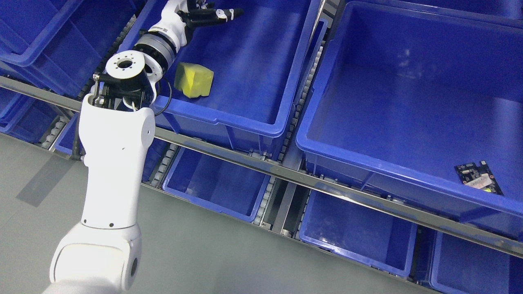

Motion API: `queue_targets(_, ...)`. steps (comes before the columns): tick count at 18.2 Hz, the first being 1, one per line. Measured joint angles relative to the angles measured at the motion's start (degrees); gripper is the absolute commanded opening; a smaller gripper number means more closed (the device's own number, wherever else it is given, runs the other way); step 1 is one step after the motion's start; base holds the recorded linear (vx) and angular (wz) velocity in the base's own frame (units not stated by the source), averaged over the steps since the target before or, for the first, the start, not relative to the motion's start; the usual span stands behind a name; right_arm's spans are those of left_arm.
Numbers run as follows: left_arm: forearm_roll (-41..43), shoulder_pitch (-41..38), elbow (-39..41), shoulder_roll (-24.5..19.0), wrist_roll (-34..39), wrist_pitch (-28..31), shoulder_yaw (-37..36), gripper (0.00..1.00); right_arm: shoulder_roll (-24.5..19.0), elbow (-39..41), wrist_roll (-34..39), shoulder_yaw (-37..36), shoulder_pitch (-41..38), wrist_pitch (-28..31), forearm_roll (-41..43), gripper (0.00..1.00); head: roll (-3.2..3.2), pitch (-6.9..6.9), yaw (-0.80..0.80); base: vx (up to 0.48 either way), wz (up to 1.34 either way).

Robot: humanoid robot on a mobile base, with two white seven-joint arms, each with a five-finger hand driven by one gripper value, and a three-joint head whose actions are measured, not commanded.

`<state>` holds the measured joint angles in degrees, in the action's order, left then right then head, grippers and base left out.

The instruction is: Move yellow foam block to right shelf middle

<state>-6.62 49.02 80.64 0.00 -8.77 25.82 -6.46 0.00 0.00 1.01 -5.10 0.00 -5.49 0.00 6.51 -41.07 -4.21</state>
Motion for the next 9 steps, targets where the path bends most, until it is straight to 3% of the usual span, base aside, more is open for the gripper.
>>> queue_targets(9, 0.08, -8.82, 8.66, 0.0, -0.23, -14.48, 4.45, 1.0, 0.0, 0.0, 0.0, 0.0, 0.0, 0.0, 0.0, 1.0, 0.0, -0.01, 0.0, 0.0, 0.0)
